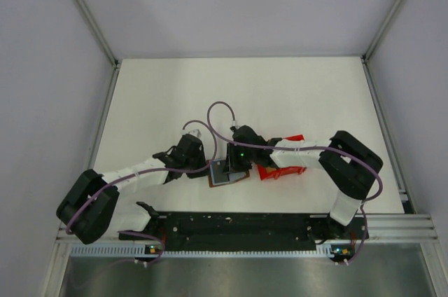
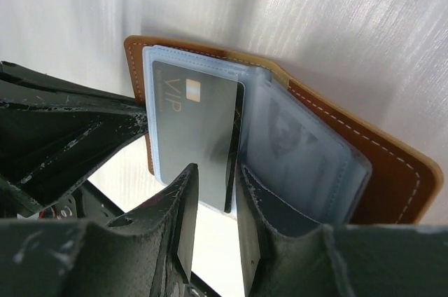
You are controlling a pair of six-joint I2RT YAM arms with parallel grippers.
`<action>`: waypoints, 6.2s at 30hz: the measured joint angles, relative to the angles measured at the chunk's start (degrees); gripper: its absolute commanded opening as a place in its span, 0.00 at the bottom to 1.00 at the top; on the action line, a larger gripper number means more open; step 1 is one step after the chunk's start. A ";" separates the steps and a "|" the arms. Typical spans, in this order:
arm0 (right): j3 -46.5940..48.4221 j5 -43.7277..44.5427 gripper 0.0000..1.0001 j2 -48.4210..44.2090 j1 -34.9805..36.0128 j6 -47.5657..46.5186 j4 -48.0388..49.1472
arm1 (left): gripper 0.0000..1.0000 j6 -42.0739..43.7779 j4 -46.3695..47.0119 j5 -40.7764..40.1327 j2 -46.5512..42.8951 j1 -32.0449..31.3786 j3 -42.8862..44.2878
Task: Put the credit cards into the card holder
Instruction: Insert the credit card into the card holder, then pick up the credit card from the storage box.
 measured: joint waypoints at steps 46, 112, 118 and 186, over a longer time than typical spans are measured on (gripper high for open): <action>1.49 17.51 0.23 -3.67 -2.29 -7.76 -17.00 | 0.00 4.26 -13.07 -5.31 -5.07 0.22 2.10; -8.85 10.67 0.16 -25.24 -21.94 -16.81 -20.90 | 0.00 6.84 -15.80 2.47 -5.44 0.22 8.46; -8.87 8.15 0.12 -25.29 -21.94 -17.18 -20.76 | 0.00 6.84 -15.08 2.82 -4.74 0.22 8.46; -2.99 16.33 0.13 -19.37 -10.78 -16.35 -25.33 | 0.00 6.56 -13.03 3.89 -3.96 0.22 8.02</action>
